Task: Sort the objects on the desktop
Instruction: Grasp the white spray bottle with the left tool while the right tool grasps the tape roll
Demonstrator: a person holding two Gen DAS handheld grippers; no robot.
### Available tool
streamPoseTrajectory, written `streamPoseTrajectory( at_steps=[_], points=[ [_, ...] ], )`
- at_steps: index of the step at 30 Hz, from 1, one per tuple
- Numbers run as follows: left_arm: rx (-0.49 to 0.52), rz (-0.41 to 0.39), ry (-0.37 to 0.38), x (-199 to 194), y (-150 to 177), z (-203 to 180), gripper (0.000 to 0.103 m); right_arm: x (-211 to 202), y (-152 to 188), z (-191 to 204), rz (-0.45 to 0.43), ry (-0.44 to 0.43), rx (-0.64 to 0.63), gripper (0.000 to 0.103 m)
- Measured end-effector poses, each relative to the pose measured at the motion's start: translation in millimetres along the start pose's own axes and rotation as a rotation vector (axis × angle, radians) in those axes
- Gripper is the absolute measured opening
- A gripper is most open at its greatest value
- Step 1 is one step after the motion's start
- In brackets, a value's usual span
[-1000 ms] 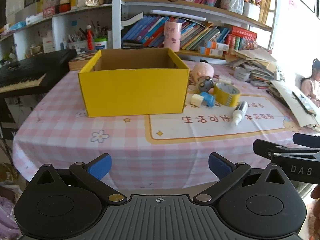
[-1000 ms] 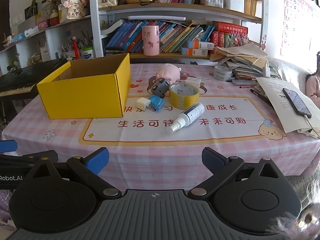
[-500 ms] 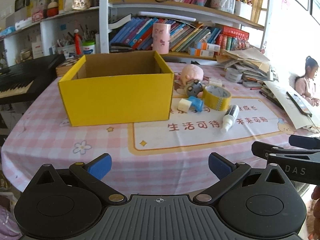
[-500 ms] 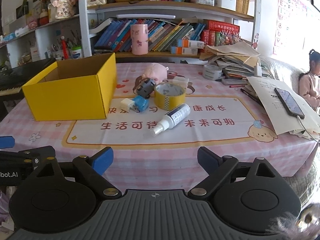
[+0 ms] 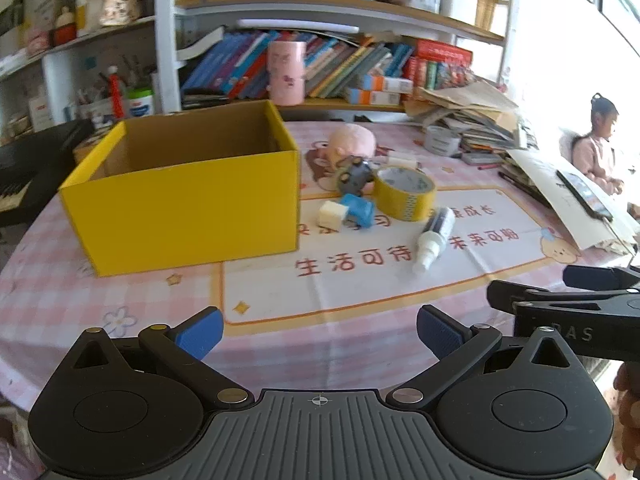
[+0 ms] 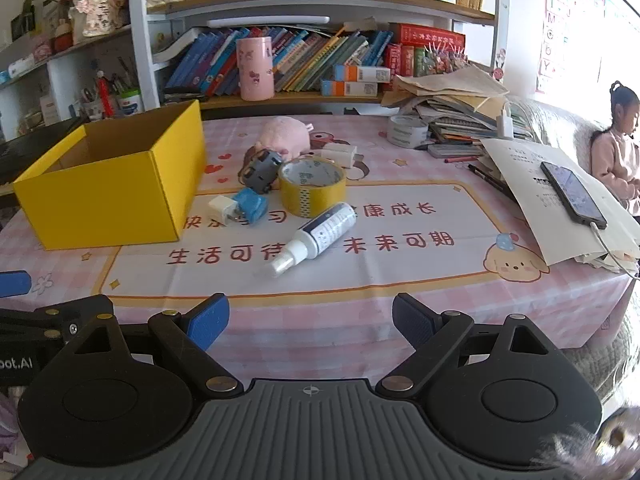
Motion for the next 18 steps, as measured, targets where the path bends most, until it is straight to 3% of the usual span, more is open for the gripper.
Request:
streamPoseTrajectory(
  at_steps=[18],
  points=[
    [0.030,0.000,0.006,32,-37,-27,0.103,43,-35,-36,0.075,-0.010,0.034,0.084]
  ],
)
Point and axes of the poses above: each gripper's, at about its wrist camera, not at the fingertips, and x roughly the way its jaws point, z to its left, y to its underside, the point moved 6 cm from there along x, roughly the way its jaws point, and after that the axes turned 13 degrees about z, right-handed, at the moved point
